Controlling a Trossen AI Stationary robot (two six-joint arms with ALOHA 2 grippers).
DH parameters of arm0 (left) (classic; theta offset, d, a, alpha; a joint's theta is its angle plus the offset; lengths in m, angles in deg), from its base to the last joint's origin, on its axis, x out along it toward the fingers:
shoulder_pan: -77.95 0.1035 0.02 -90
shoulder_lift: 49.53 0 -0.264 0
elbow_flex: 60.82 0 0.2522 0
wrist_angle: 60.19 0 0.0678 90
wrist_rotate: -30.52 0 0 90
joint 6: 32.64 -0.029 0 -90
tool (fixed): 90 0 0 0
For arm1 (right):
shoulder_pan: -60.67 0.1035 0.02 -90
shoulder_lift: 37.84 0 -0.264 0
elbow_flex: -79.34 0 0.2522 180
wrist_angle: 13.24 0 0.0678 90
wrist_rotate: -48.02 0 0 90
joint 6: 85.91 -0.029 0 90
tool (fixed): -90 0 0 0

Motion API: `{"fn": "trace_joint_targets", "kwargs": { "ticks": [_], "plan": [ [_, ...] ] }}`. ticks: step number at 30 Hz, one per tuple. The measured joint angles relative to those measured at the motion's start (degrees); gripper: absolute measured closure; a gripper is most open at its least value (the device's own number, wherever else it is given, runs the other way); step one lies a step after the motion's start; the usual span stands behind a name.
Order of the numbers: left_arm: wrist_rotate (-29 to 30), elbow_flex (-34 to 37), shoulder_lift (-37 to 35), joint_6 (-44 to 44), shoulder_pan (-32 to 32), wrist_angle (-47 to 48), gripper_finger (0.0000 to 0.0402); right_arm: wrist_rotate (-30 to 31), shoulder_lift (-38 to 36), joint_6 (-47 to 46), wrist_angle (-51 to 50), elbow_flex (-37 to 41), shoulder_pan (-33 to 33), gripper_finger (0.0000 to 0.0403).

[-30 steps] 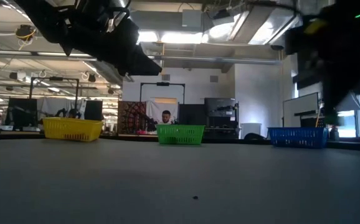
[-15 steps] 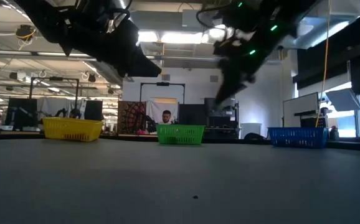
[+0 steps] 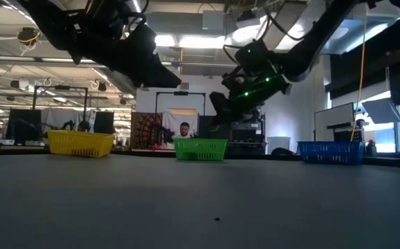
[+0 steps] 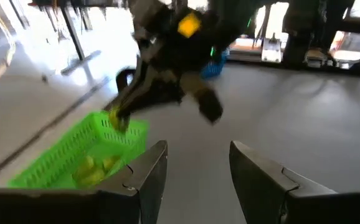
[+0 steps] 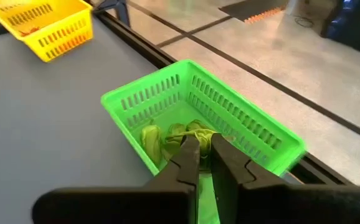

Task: Sort produce into baskets
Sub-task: Put the small green chili pepper into the green basket, then put the green chili pepper into the yellow basket

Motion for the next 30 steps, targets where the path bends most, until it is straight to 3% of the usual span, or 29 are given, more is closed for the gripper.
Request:
{"fn": "trace_joint_targets", "kwargs": {
  "ticks": [4,12,16,19,23,30],
  "plan": [
    [-0.19,0.00,0.19,-1.51,0.05,-0.69,0.0233,-2.11,1.68,-1.32,2.69,-0.16,-1.67,0.0355],
    [-0.37,0.00,0.47,-3.62,0.46,-0.63,0.0233,-2.12,1.71,-0.89,0.19,-0.46,-2.64,0.0220],
    [-0.39,0.00,0.47,-4.44,0.44,-0.46,0.0233,-4.80,-3.27,3.03,-6.07,-0.42,-1.36,0.0178],
    [-0.41,0.00,0.47,-4.53,0.46,-0.43,0.0233,-5.52,-10.24,5.75,-14.39,-0.57,1.64,0.0167],
    [-0.41,0.00,0.47,-5.33,0.46,-0.60,0.0233,-11.95,-18.96,4.91,-31.65,-0.55,7.44,0.0166],
    [-0.44,0.00,0.47,-5.35,0.46,-0.65,0.0233,-26.46,-25.92,-12.97,-61.70,-0.48,22.64,0.0181]
  ]
}}
